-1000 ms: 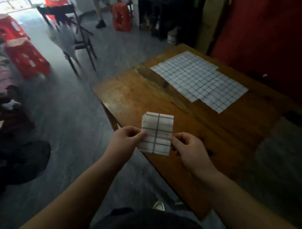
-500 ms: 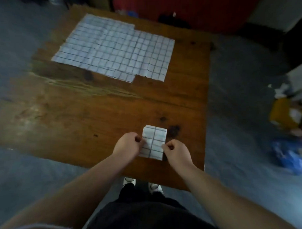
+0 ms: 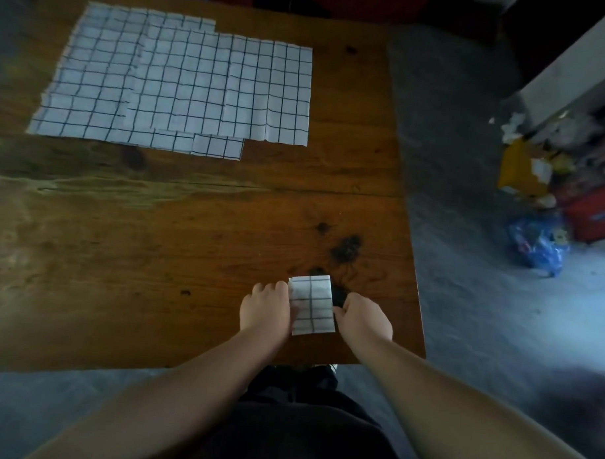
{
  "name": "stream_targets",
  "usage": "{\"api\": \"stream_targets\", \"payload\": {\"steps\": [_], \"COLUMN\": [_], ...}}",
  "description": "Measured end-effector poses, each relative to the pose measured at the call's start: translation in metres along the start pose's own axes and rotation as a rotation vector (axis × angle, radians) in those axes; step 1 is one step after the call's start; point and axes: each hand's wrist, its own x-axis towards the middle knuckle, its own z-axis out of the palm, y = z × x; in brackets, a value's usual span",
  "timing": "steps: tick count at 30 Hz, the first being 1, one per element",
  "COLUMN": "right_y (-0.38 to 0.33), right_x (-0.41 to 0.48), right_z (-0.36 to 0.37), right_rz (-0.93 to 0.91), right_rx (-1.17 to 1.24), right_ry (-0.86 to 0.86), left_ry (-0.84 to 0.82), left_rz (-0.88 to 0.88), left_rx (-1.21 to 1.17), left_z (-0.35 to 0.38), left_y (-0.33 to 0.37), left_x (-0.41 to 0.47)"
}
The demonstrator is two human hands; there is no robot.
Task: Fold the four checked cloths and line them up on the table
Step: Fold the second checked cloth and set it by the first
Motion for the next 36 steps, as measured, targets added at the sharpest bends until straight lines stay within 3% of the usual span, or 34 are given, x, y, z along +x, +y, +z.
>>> {"api": "stream_targets", "payload": {"steps": [8,14,23,36], "right_y": [0.032,0.077,0.185,0.486], "right_x": [-0.025,-0.047,-0.061,-0.031], "right_z": [-0.038,-0.099,-0.169,-0.281], "right_rz": [-0.096,-0.208,-0.173,-0.01], "right_rx": [0.141,0.151,0.121,0.252], "right_ry": [0.167,0.328,0.394,0.564], "left_ry": [0.072,0.116,0.223,0.168], "left_rz": [0.211,0.417,0.648,0.704], "left_rx": [0.058,0.08,0.147,0.212], "left_z": [-0.045,-0.092,-0.103,-0.027], "left_y": [0.007,0.064,0.237,0.55], "left_x": [-0.012,-0.017,-0.032,-0.036]}}
